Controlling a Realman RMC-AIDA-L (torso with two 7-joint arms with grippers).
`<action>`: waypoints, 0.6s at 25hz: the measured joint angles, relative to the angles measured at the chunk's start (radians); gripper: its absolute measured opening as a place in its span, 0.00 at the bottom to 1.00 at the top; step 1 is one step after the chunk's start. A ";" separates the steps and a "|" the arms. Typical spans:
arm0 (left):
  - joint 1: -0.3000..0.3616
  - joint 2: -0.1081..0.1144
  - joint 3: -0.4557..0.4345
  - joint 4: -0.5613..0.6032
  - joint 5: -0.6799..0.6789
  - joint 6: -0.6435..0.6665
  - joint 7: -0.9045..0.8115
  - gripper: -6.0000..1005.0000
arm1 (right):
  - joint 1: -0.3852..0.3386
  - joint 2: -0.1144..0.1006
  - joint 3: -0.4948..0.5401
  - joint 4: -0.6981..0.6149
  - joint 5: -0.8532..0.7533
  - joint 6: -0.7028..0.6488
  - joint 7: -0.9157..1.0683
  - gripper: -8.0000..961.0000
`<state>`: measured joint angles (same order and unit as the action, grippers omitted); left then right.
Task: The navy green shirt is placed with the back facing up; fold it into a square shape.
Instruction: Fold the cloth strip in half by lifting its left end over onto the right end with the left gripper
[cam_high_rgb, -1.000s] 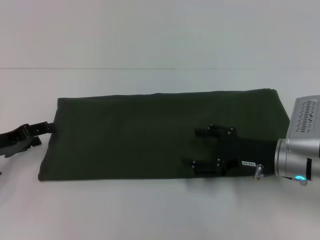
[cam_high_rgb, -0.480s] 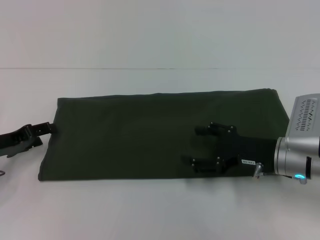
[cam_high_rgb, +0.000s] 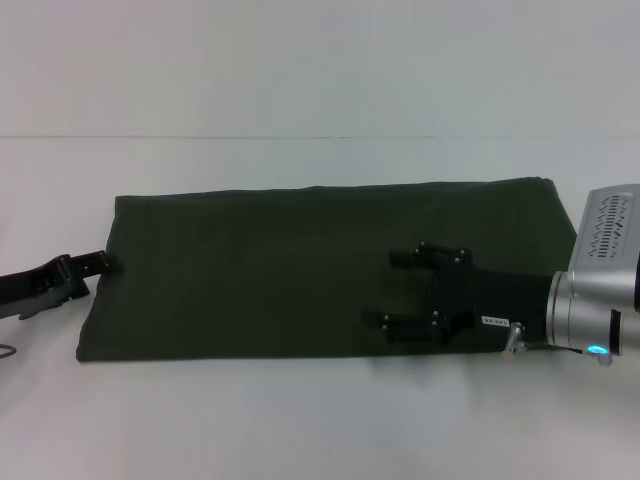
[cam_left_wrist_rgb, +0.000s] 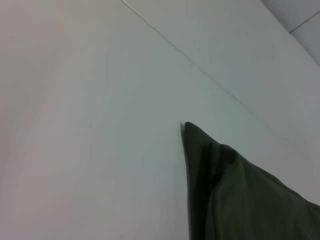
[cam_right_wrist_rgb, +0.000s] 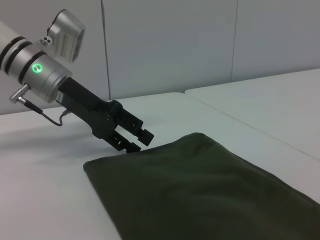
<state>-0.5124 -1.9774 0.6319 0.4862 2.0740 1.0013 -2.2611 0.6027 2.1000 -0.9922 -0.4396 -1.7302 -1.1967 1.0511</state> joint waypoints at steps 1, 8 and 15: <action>-0.001 0.000 0.000 0.000 0.000 -0.001 0.000 0.72 | 0.000 0.000 -0.001 0.001 0.000 0.000 0.001 0.97; -0.001 -0.002 0.000 0.000 0.000 -0.008 0.008 0.72 | 0.000 0.000 -0.003 0.001 0.000 0.000 0.004 0.97; 0.000 -0.003 0.000 0.000 0.000 -0.010 0.008 0.72 | 0.000 0.000 -0.003 0.001 0.000 0.002 0.005 0.97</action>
<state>-0.5123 -1.9803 0.6319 0.4862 2.0740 0.9908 -2.2534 0.6028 2.1000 -0.9956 -0.4386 -1.7303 -1.1951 1.0559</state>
